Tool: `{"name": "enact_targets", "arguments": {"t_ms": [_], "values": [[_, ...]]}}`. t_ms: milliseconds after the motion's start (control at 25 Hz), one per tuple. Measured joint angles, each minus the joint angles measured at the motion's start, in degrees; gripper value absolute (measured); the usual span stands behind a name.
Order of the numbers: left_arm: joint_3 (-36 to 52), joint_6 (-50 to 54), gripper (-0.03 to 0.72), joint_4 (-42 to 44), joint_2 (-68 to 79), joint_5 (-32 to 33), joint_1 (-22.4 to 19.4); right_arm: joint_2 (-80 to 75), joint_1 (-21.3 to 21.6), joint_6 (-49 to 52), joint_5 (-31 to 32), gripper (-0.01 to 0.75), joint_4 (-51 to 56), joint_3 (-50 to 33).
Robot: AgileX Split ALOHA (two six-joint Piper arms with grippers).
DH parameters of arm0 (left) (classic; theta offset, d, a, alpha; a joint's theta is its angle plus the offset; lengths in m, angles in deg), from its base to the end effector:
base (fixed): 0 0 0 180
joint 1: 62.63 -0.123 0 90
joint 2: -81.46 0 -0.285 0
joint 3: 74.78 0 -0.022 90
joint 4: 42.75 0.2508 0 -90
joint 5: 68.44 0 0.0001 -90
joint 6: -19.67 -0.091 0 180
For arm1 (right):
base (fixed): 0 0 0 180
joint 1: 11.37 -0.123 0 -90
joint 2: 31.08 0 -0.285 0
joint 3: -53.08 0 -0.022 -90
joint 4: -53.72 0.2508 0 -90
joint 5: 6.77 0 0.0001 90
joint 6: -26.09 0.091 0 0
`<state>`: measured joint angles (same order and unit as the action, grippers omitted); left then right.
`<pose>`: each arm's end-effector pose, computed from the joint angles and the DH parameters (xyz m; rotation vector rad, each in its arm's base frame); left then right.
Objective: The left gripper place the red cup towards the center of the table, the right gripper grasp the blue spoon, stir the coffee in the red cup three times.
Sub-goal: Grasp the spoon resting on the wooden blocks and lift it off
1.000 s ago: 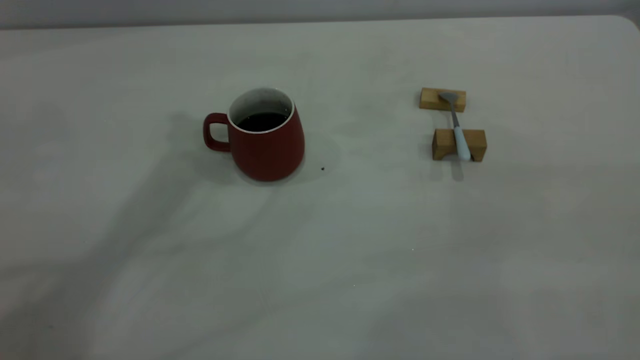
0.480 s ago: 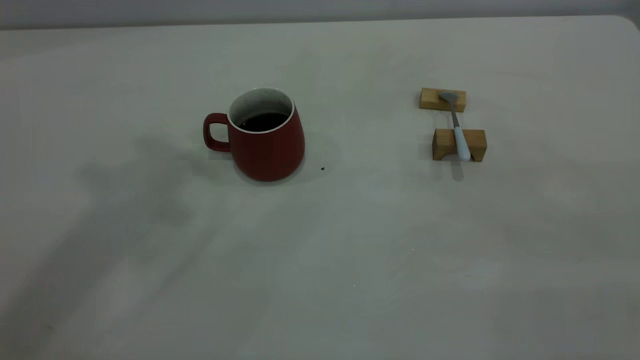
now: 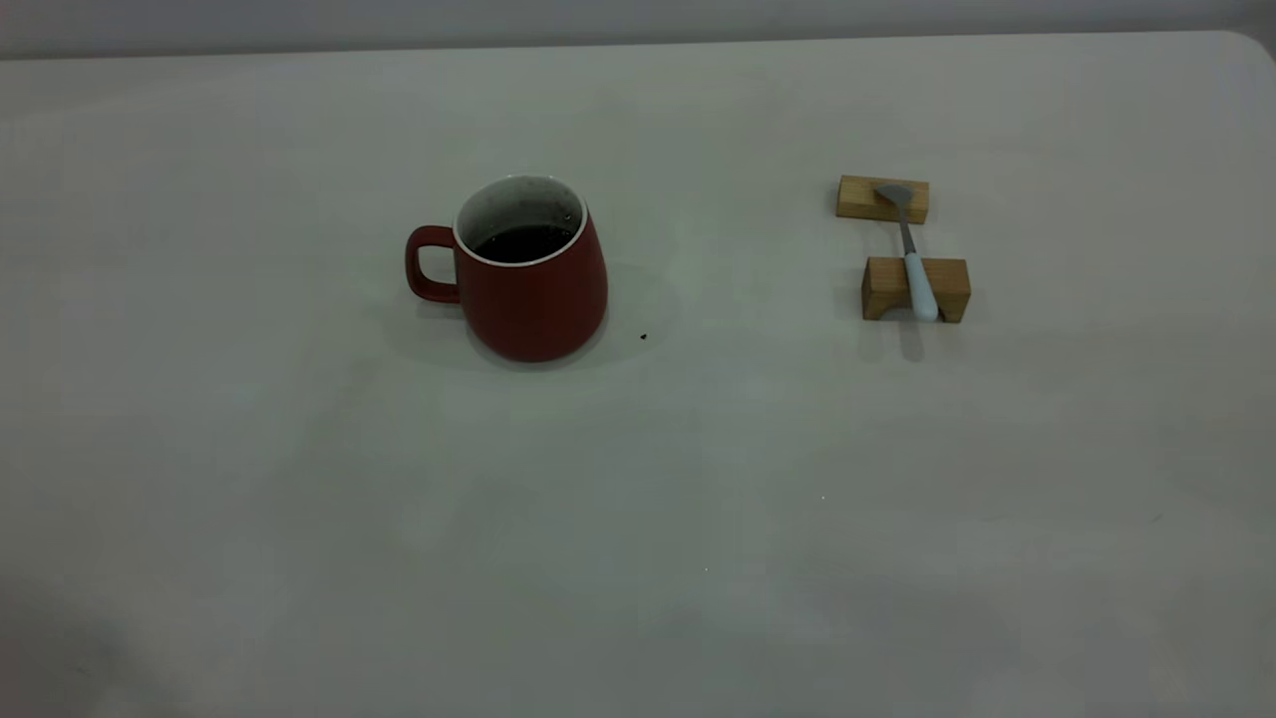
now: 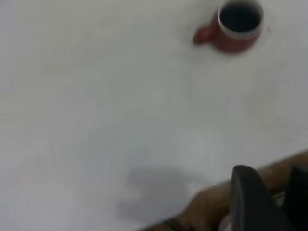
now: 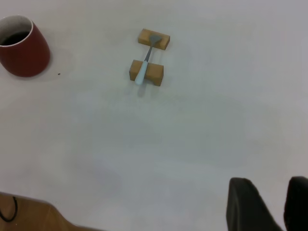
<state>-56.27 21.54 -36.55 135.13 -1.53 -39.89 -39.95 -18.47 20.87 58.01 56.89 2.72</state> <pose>0.1165 -0.0390 0.3819 0.4447 2.3794 -0.0559 -0.0026 0.0043 0.2633 -0.2355 2.1514 0.0866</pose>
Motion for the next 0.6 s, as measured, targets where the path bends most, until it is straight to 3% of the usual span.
{"name": "enact_targets", "arguments": {"t_ms": [280, 440, 600], "values": [[16.8, 0.1, 0.245, -0.9, -20.5, 0.0, -14.0, 0.0, 0.0, 0.0, 0.0, 0.238, 0.0, 0.0], [22.0, 0.1, 0.245, -2.0, -29.8, 0.0, -17.4, 0.0, 0.0, 0.0, 0.0, 0.238, 0.0, 0.0], [25.1, 0.1, 0.245, -6.2, -37.1, -0.2, -17.7, 0.0, 0.0, 0.0, 0.0, 0.239, 0.0, 0.0]]}}
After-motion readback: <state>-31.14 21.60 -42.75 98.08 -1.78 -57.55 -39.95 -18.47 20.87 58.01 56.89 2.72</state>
